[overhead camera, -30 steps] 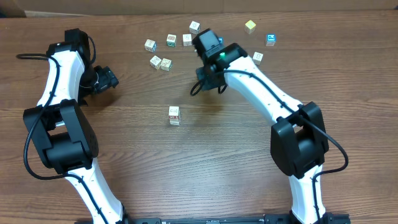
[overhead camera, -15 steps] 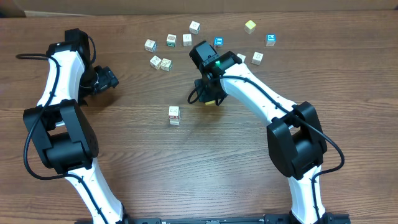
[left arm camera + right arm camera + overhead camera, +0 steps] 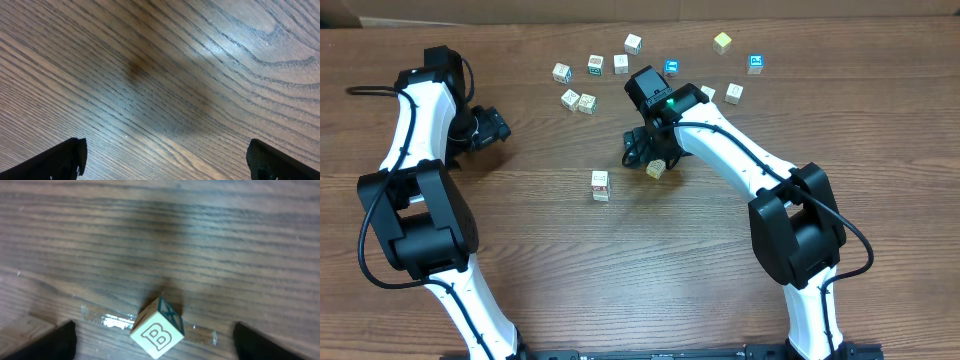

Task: Form a tower
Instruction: 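Carry the block with the right gripper toward the center stack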

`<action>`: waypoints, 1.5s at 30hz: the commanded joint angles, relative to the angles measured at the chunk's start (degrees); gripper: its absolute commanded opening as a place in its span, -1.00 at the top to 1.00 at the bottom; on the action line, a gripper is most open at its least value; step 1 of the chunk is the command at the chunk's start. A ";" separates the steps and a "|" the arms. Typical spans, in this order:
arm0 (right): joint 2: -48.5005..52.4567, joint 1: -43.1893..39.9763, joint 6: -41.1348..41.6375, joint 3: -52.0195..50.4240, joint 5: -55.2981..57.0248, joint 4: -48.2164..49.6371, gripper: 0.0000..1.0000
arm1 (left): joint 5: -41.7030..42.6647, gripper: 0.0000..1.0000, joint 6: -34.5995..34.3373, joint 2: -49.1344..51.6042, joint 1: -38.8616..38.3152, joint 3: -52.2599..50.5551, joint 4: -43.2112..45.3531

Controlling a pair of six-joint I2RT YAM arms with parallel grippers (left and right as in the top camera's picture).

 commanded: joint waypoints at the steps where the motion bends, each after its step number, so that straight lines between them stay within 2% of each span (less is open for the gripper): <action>1: -1.27 0.00 0.48 -0.13 -0.90 0.79 -1.00 | -0.28 -0.99 0.68 0.68 -0.39 0.13 0.04; 3: -1.27 -0.48 3.96 -0.11 -0.96 0.42 -1.00 | -0.28 -0.99 0.68 0.68 -0.42 0.13 0.04; 5: -1.27 -1.14 10.84 -0.11 -0.98 -0.70 -1.00 | -0.28 -0.99 0.68 0.68 -0.39 0.13 0.02; 6: -1.27 -1.49 15.06 -0.11 -0.98 -1.46 -0.96 | -0.28 -0.99 0.68 0.68 -0.42 0.13 0.02; 7: -1.27 -1.86 20.85 -0.11 -1.01 -2.71 -0.77 | -0.28 -0.99 0.68 0.68 -0.42 0.13 0.04; 9: -1.27 -1.95 24.79 -0.11 -1.97 -3.39 -0.77 | -0.28 -0.99 0.68 0.68 -0.39 0.13 0.02; 12: -1.27 -1.79 24.76 -0.11 -4.66 -2.27 -1.00 | -0.28 -0.99 0.68 0.68 -0.42 0.13 0.02; 16: -1.27 -1.51 24.79 -0.13 -5.03 -2.27 -0.99 | -0.28 -0.99 0.68 0.68 -0.42 0.13 0.04; 20: -1.27 -1.51 27.17 -0.24 -4.79 -2.62 -0.26 | -0.28 -0.99 0.68 0.68 -0.42 0.13 0.02; 21: -1.27 -1.51 28.09 -0.44 -4.81 -2.60 -0.19 | -0.28 -0.99 0.68 0.68 -0.42 0.13 0.02; 32: -1.27 -0.61 32.06 -5.31 -1.53 0.81 -0.17 | -0.28 -0.99 0.68 0.68 -0.39 0.13 0.02; 39: -1.25 -0.52 33.35 -5.68 0.76 3.26 0.04 | -0.28 -0.99 0.68 0.68 -0.42 0.13 0.04; 45: -1.27 -0.52 33.31 -5.68 0.79 0.22 0.15 | -0.28 -0.99 0.66 0.68 -0.42 0.13 0.02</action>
